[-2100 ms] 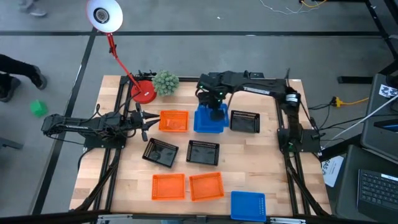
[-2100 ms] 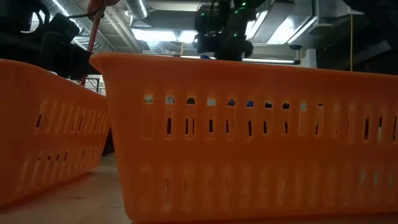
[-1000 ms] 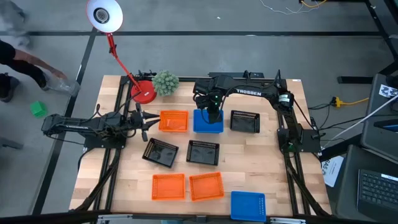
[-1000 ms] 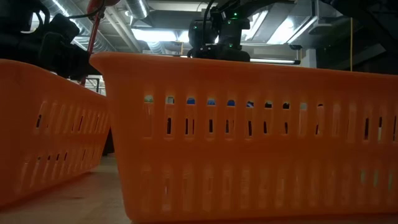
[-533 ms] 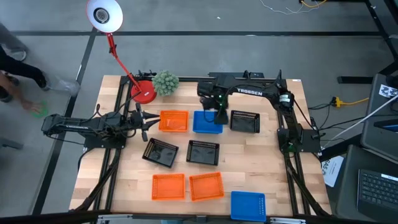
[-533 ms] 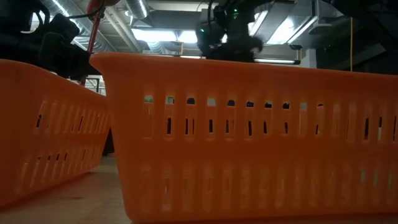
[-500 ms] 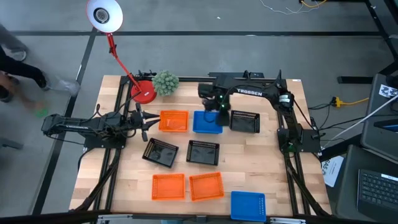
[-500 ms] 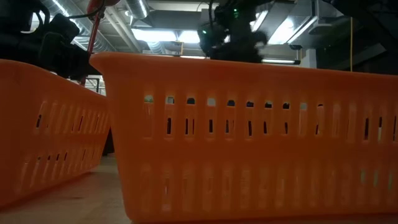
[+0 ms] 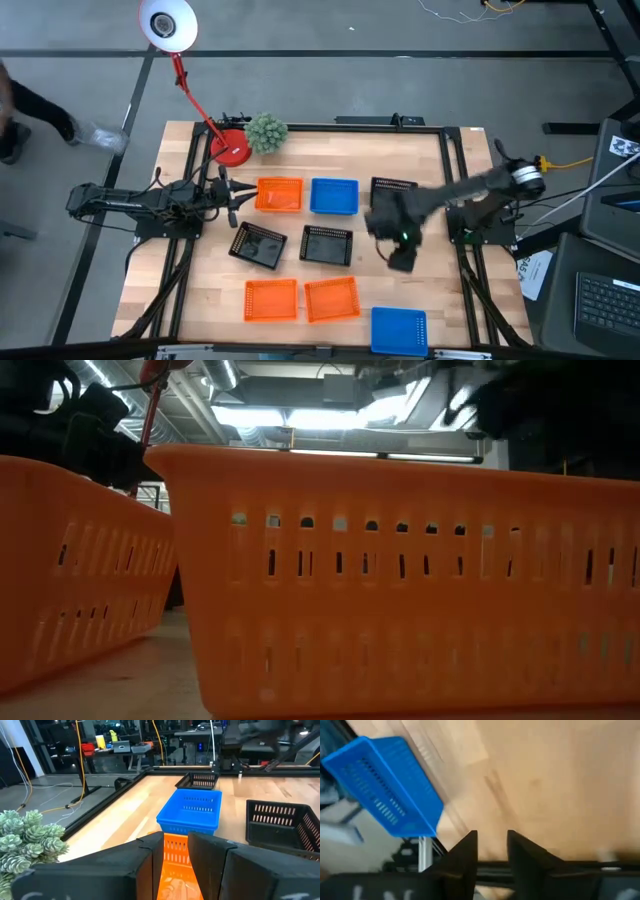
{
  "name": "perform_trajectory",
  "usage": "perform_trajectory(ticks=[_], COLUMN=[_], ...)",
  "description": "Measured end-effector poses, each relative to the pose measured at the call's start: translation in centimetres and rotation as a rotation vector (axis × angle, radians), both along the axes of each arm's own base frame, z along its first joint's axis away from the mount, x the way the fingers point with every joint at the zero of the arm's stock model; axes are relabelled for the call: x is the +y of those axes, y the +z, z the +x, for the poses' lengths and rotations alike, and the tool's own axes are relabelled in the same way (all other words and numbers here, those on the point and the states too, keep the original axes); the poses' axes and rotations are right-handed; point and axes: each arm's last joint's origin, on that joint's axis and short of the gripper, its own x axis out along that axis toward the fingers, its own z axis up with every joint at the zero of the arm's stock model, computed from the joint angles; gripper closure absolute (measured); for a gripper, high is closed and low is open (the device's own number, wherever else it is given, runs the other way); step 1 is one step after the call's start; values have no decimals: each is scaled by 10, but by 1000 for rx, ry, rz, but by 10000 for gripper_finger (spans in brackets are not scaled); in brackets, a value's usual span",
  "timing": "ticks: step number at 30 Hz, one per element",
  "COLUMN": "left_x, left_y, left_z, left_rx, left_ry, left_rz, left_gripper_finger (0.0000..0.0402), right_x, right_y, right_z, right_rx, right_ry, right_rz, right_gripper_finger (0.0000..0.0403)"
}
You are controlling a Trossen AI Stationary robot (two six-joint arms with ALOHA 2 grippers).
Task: Stack baskets by color
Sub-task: Stack the bottom blue bin on the top blue bin
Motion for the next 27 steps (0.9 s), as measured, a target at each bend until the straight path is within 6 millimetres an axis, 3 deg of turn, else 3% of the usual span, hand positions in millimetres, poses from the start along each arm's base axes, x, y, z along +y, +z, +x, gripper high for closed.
perform_trajectory(ticks=[5,8,12,20,27], left_x=[0,0,0,0,0], left_y=[0,0,0,0,0], left_z=[0,0,0,0,0], left_rx=[2,2,-1,-10,-11], left_ry=[0,0,0,1,1], left_rz=[5,5,-1,-25,-27], left_gripper_finger=[321,321,321,321,321], right_x=[54,85,111,143,150], right_y=[-20,-21,-22,-47,-73], right_z=[-20,-22,-27,-34,-30], right_rx=[-69,-174,-311,-308,-245], right_ry=[-34,-26,6,53,65], right_rz=[20,33,-50,-93,-143], right_gripper_finger=[298,298,298,299,303])
